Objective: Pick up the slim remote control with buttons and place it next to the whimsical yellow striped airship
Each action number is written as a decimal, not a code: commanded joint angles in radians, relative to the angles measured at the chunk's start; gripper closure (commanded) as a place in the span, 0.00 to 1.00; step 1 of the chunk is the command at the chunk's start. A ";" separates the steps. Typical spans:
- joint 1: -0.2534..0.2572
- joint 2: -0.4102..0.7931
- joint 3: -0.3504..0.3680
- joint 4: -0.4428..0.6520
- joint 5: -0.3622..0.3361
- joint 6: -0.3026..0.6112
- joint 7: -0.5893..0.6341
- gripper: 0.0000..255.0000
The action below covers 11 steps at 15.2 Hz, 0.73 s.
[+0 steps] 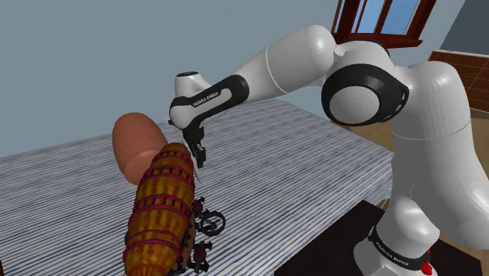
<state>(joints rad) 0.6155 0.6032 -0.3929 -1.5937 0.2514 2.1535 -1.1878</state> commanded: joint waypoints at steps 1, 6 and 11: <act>-0.002 0.017 0.005 -0.010 0.006 0.022 -0.004 1.00; -0.009 0.054 0.016 -0.021 0.022 0.068 -0.012 1.00; -0.017 0.095 0.028 -0.025 0.038 0.112 -0.021 1.00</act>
<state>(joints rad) 0.5995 0.6876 -0.3688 -1.6067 0.2868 2.2565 -1.2064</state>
